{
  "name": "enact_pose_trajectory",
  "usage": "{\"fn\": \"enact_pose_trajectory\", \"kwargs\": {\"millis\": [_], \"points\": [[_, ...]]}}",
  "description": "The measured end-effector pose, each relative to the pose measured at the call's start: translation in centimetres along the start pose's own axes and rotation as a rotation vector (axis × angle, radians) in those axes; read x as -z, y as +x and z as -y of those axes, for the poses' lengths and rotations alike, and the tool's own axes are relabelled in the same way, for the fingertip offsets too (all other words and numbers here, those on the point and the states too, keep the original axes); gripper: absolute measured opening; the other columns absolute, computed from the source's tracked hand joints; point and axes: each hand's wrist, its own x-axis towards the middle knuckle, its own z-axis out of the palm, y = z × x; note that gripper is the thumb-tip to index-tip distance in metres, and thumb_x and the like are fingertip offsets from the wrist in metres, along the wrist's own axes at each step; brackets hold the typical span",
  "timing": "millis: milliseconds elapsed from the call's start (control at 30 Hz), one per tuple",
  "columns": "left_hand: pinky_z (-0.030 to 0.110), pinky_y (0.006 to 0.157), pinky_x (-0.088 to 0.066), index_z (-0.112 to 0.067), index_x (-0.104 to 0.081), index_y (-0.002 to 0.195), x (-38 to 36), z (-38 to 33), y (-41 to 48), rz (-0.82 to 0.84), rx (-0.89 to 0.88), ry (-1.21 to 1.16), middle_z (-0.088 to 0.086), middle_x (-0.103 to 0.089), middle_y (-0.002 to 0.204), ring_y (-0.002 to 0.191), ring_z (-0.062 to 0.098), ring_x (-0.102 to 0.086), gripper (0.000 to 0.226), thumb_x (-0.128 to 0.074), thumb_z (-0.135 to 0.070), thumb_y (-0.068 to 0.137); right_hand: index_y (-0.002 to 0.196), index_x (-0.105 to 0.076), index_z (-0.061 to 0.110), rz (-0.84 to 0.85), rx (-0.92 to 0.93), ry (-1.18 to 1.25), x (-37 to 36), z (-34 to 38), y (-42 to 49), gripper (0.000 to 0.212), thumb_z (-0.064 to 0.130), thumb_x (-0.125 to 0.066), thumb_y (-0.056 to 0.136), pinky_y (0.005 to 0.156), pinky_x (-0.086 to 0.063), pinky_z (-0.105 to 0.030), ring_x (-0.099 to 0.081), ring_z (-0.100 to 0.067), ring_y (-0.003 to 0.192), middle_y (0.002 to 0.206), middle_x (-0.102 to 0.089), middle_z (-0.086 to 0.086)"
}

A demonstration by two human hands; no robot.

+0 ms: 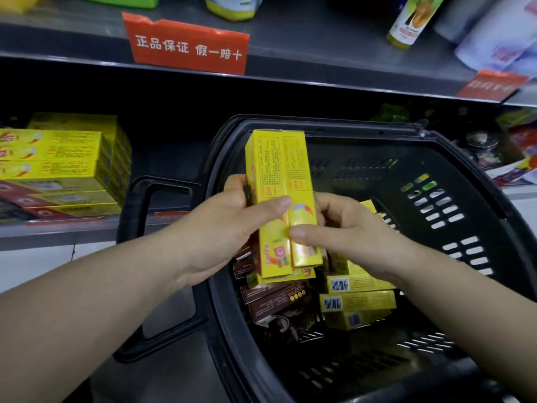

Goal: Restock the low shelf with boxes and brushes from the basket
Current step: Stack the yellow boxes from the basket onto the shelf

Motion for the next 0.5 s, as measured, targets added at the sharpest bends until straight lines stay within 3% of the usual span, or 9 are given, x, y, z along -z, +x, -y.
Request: {"fn": "enact_pose_trajectory", "kwargs": {"millis": [100,167,233,300,333,400,500], "points": [[0.024,0.068,-0.057,-0.015,-0.041,0.126,-0.2,-0.3,-0.2,-0.036,-0.015,-0.040,0.003,-0.071,0.106,0.090,0.014,-0.070,0.068,-0.067,-0.030,0.065,0.068,-0.041,0.015,0.000,0.061,-0.019,-1.0,0.3,0.1,0.036,0.034,-0.070,0.074,0.065,-0.044,-0.041,-0.052,-0.022,0.065,0.066,-0.053,-0.009],[0.023,0.065,-0.057,-0.013,-0.042,0.127,-0.2,-0.3,-0.3,-0.063,-0.009,-0.080,0.004,-0.072,0.103,0.088,0.015,-0.071,0.070,-0.069,-0.025,0.064,0.071,-0.046,0.015,0.055,0.065,-0.011,-0.7,0.5,0.2,0.029,0.039,-0.056,0.085,0.058,-0.046,-0.027,-0.055,-0.016,0.062,0.067,-0.053,-0.008],[0.024,0.067,-0.058,-0.014,-0.043,0.129,-0.1,-0.4,-0.2,-0.074,0.003,-0.097,0.004,-0.073,0.102,0.089,0.015,-0.070,0.072,-0.071,-0.022,0.062,0.073,-0.055,0.018,0.091,-0.005,0.158,0.1,0.0,0.7,0.038,0.049,-0.042,0.090,0.065,-0.049,-0.020,-0.061,-0.010,0.073,0.075,-0.061,0.000],[0.027,0.073,-0.058,-0.014,-0.044,0.130,0.0,-0.4,-0.1,-0.068,0.013,-0.097,0.004,-0.072,0.103,0.091,0.015,-0.070,0.075,-0.072,-0.021,0.060,0.086,-0.063,0.010,0.016,-0.094,0.238,0.7,-1.9,2.0,0.044,0.044,-0.037,0.096,0.074,-0.054,-0.025,-0.066,-0.020,0.087,0.091,-0.069,-0.006],[0.028,0.074,-0.058,-0.013,-0.046,0.129,0.0,-0.5,-0.1,-0.065,0.014,-0.098,0.005,-0.072,0.104,0.092,0.016,-0.070,0.074,-0.072,-0.020,0.059,0.100,-0.062,0.002,-0.031,-0.151,0.152,0.9,-3.2,2.9,0.041,0.035,-0.039,0.099,0.080,-0.055,-0.027,-0.066,-0.027,0.097,0.102,-0.069,-0.013],[0.028,0.076,-0.058,-0.012,-0.053,0.123,0.0,-0.6,-0.1,-0.052,0.010,-0.093,0.005,-0.073,0.103,0.092,0.017,-0.070,0.066,-0.071,-0.019,0.060,0.120,-0.054,-0.002,0.005,-0.245,-0.252,0.7,-6.4,4.4,0.033,0.021,-0.047,0.098,0.090,-0.051,-0.029,-0.060,-0.031,0.109,0.119,-0.062,-0.019],[0.026,0.077,-0.057,-0.011,-0.063,0.109,0.0,-0.7,-0.2,-0.021,-0.002,-0.077,0.005,-0.074,0.099,0.092,0.018,-0.070,0.047,-0.070,-0.017,0.063,0.141,-0.035,0.010,0.363,-0.403,-0.836,-0.3,-11.7,5.4,0.059,0.028,-0.060,0.091,0.102,-0.042,-0.043,-0.048,-0.029,0.125,0.144,-0.042,-0.010]]}}
